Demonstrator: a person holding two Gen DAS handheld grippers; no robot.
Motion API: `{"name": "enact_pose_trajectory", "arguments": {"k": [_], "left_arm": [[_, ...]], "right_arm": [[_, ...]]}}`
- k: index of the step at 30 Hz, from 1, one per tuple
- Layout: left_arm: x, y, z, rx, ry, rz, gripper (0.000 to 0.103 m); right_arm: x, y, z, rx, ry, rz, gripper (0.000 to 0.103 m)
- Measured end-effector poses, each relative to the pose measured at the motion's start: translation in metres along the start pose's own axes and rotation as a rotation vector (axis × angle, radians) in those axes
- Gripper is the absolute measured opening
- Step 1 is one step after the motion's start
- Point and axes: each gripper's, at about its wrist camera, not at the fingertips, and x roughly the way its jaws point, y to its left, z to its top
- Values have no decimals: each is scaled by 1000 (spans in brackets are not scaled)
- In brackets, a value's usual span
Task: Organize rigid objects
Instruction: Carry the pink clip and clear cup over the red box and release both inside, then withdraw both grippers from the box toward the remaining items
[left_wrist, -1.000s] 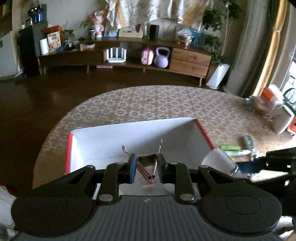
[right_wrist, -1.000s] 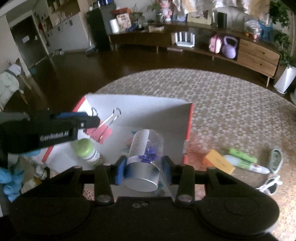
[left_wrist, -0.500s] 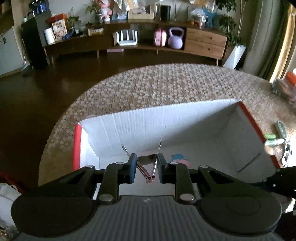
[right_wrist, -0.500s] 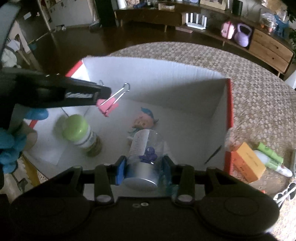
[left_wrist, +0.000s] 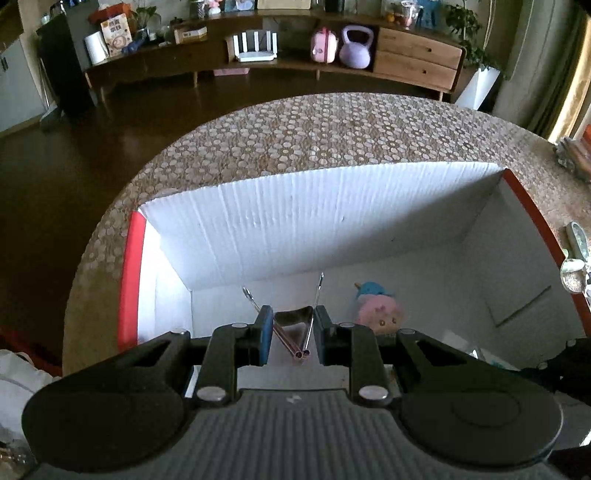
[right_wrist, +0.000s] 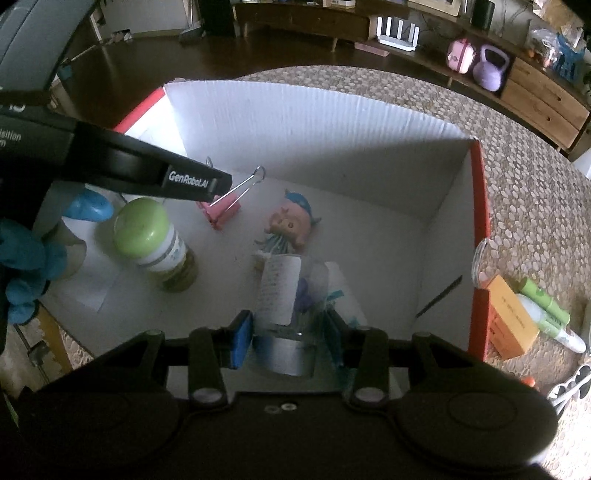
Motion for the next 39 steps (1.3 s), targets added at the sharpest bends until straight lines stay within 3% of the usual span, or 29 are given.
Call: {"name": "enact_pose_trajectory", "arguments": {"k": [7, 14, 30, 33, 34, 35, 37, 39], "left_arm": [[3, -2, -1, 13, 30, 7, 23], [-7, 5, 1, -45, 45, -2, 23], [-71, -11, -9, -36, -43, -6, 28], [-86, -18, -12, -33, -70, -10, 29], [-90, -21, -14, -32, -77, -17, 35], [-96, -24, -15, -30, -86, -23, 52], [-107, -31, -18, -21, -116, -25, 76], [-118, -40, -20, 6, -145, -27, 76]], "right_arm": [[-7, -3, -2, 24, -3, 10, 46], [-27, -3, -5, 46, -40, 48, 54], [-95, -11, -20, 81, -161, 93, 71], [-108, -15, -26, 97, -187, 94, 79], [-112, -17, -29, 102, -194, 96, 80], [-117, -19, -32, 107, -201, 100, 80], [-125, -24, -37, 116, -216, 101, 82], [-136, -29, -44, 126, -230, 102, 83]]}}
